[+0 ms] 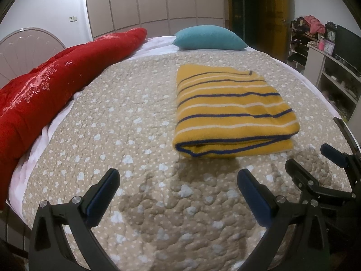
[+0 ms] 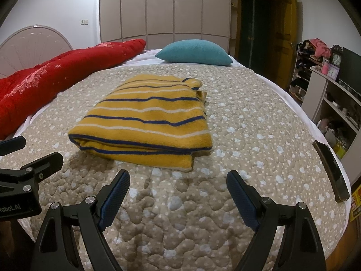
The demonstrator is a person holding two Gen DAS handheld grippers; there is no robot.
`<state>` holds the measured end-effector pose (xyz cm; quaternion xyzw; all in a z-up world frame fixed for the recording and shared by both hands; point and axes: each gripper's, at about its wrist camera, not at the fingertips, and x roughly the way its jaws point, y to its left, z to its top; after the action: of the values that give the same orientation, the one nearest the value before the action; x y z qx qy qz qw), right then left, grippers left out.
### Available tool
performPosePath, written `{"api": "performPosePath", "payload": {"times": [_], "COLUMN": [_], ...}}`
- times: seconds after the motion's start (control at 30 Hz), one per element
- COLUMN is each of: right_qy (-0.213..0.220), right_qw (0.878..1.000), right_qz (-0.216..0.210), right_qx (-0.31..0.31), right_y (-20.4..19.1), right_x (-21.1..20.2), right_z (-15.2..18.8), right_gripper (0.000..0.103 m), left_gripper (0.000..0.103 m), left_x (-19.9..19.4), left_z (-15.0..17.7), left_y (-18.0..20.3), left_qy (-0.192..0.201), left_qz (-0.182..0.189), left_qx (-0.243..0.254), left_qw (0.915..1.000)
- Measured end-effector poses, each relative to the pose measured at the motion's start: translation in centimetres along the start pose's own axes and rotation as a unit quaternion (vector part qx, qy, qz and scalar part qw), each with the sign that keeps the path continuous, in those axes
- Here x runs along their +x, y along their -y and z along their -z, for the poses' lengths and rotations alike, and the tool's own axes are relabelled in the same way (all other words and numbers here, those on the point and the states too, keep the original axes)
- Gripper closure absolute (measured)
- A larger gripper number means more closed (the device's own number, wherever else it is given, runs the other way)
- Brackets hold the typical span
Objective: Fold small clothes
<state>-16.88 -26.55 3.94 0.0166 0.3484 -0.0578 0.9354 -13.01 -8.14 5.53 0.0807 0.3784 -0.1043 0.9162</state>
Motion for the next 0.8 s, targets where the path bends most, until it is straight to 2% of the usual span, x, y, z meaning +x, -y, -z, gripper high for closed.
{"api": "performPosePath", "payload": {"times": [0.57, 0.8], "right_qy": [0.0, -0.005], "right_qw": [1.0, 1.0], "right_qz": [0.0, 0.005], "right_qx": [-0.005, -0.004], "right_y": [-0.2, -0.3], "right_x": [0.5, 1.1], "right_z": [-0.3, -0.7], "right_gripper": [0.012, 0.012], "left_gripper": [0.0, 0.0], "left_x": [1.2, 1.4], "left_z": [0.2, 0.2], "left_y": [-0.6, -0.6], "left_qy": [-0.02, -0.013], "left_qz": [0.008, 0.01], "left_qx": [-0.014, -0.01], "left_qw": [0.9997, 0.9998]}}
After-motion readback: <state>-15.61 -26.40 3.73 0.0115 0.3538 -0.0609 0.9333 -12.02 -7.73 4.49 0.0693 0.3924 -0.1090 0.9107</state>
